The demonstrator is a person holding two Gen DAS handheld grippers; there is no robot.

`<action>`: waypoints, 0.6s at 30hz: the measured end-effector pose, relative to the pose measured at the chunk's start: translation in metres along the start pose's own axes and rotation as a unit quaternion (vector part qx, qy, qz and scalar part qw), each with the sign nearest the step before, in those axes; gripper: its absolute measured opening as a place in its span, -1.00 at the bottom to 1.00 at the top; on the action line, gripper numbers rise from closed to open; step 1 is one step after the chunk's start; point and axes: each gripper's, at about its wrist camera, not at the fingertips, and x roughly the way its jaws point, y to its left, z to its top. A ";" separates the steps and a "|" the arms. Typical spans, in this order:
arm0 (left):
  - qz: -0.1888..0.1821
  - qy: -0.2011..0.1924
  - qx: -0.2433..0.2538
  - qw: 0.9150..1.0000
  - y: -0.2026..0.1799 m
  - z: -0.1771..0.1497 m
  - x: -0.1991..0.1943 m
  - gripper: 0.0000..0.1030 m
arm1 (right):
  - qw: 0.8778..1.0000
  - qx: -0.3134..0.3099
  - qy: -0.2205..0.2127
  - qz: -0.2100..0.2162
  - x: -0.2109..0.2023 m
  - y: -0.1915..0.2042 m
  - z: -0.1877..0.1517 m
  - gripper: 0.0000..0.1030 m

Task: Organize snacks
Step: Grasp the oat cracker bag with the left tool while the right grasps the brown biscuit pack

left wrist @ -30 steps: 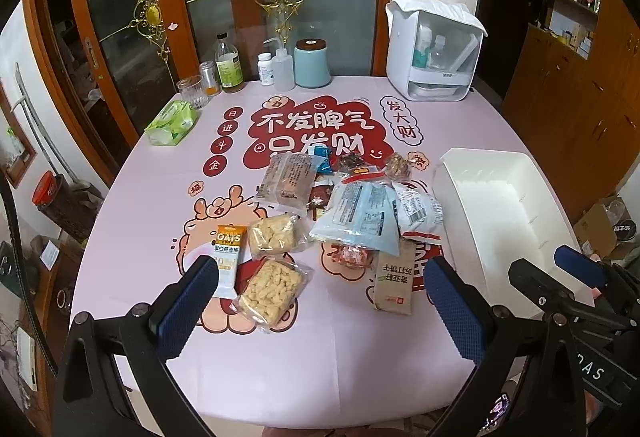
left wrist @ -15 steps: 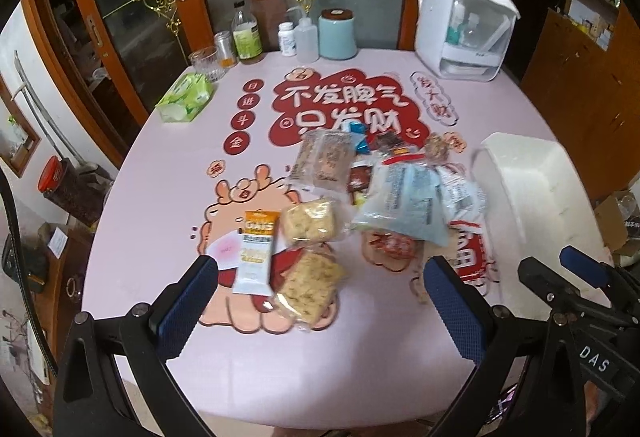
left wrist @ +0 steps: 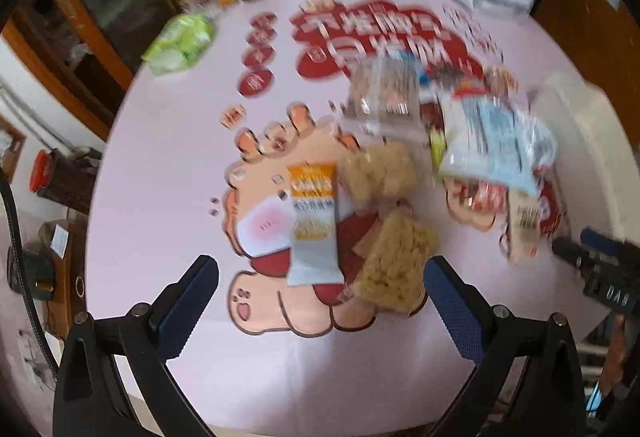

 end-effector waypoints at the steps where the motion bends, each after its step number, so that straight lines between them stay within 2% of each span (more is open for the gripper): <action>1: -0.004 0.009 0.011 1.000 -0.006 -0.002 0.010 0.98 | 1.000 0.007 0.003 -0.002 0.006 -0.002 0.001 0.37; 8: -0.030 0.065 0.063 0.995 -0.039 -0.008 0.070 0.98 | 0.999 0.042 0.009 -0.008 0.031 -0.013 0.007 0.37; 15: -0.045 0.103 0.075 0.991 -0.057 -0.008 0.107 0.98 | 0.999 0.045 0.017 -0.016 0.049 -0.015 0.011 0.37; 18: -0.036 0.103 0.082 0.991 -0.063 -0.009 0.117 0.98 | 0.999 0.031 0.015 -0.019 0.052 -0.009 0.013 0.37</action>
